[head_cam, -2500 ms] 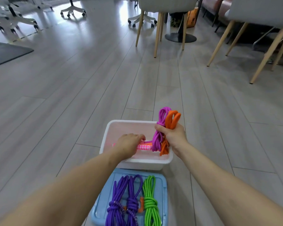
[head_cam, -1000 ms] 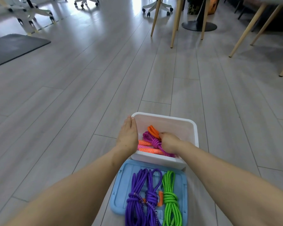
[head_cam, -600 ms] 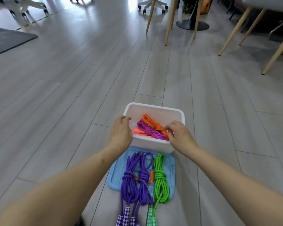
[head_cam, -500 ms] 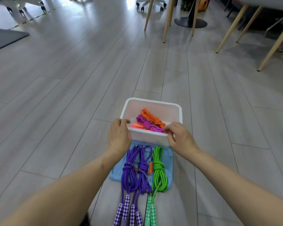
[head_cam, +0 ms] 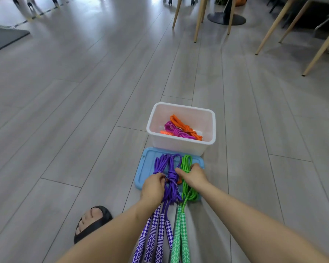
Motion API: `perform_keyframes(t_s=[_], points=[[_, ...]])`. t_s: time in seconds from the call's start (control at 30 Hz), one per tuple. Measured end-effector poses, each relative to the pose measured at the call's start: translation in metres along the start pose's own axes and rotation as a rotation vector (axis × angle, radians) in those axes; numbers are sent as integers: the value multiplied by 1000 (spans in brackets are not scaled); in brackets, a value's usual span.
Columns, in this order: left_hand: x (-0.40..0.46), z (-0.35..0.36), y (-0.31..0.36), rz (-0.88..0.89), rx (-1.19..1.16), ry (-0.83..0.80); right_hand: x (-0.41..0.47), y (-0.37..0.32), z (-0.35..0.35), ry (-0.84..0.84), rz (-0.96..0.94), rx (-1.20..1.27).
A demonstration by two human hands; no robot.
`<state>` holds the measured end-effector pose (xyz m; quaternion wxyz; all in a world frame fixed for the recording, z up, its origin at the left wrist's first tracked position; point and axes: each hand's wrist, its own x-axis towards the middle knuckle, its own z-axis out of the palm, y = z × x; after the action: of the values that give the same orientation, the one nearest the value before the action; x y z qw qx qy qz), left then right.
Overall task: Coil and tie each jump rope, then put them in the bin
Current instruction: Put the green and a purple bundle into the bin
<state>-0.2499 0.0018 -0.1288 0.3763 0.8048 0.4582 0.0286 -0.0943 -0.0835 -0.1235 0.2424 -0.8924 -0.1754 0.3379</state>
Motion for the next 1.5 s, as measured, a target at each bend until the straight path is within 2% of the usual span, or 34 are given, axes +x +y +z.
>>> perform_keyframes(t_s=[0.1, 0.27, 0.33, 0.47, 0.53, 0.67, 0.77, 0.87, 0.93, 1.0, 1.13, 1.33, 1.4, 1.5], points=[[10, -2, -1, -94, -130, -36, 0, -16, 9, 0, 72, -66], [21, -1, -8, -233, -346, -65, 10, -28, 12, -50, 86, -204], [22, -3, -8, -248, -366, -63, 11, -24, 12, -60, 94, -249], [21, -6, -5, -248, -312, -111, 0, -14, 24, 29, 31, -394], [18, -12, 0, -249, -309, -156, -3, -11, 26, 35, -15, -383], [9, -27, 10, -321, -480, -208, -6, -11, 8, -4, -33, -165], [1, -38, 17, -277, -541, -209, -6, -18, -19, -56, -60, 98], [-10, -51, 36, -216, -633, -452, -26, -52, -60, -159, -200, 352], [-18, -56, 51, -134, -708, -637, -47, -80, -90, -230, -223, 491], [-22, -57, 70, -30, -797, -713, -63, -103, -112, -275, -233, 579], [-31, -65, 105, 104, -879, -671, -78, -141, -142, -280, -269, 673], [-11, -70, 126, 191, -1077, -601, -68, -187, -184, -79, -219, 975], [1, -74, 137, 200, -1148, -561, -61, -200, -197, -92, -187, 1108], [16, -84, 157, 306, -1137, -488, -49, -216, -210, -137, -187, 1228]])
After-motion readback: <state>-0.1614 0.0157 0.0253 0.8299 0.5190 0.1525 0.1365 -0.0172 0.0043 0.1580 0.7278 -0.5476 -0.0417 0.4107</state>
